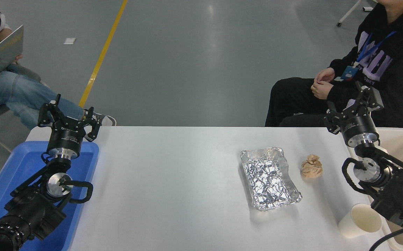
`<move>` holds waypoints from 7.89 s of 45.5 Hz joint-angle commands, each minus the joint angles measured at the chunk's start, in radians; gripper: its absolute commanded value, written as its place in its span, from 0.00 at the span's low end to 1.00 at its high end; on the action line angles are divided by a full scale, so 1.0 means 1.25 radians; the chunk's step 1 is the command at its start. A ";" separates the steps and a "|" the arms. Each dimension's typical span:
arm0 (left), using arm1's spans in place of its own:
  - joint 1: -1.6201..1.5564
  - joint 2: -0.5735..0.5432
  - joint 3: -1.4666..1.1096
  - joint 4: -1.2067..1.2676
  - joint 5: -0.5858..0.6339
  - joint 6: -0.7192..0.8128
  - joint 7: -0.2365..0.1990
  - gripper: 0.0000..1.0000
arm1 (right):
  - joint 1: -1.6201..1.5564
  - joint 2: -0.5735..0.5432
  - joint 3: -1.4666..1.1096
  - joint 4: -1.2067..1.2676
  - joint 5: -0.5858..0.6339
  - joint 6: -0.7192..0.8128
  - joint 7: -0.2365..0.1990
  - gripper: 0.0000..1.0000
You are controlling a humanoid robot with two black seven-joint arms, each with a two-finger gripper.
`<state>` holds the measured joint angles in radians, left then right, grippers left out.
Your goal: Pick up paper cup place in dustbin
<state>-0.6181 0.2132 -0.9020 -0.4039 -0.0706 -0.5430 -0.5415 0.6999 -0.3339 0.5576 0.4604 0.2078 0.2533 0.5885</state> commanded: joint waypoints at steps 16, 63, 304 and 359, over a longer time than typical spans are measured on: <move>0.000 0.000 0.000 0.000 0.000 0.000 0.000 0.99 | 0.016 0.008 -0.044 -0.025 0.007 0.002 0.023 1.00; 0.000 0.000 0.000 0.000 0.000 0.000 0.000 0.99 | 0.181 -0.195 -0.551 0.179 0.020 0.013 0.020 1.00; 0.000 0.000 0.000 -0.001 0.000 0.000 0.000 0.99 | 1.104 -0.404 -1.505 0.639 -0.307 0.426 -0.478 0.00; 0.000 0.000 0.000 0.000 0.000 0.000 0.000 0.99 | 0.933 -0.446 -1.608 0.569 -0.320 -0.011 -0.486 0.00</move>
<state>-0.6183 0.2132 -0.9020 -0.4045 -0.0704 -0.5431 -0.5415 2.1432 -0.8385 -1.4827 1.2238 -0.1923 0.5936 -0.0177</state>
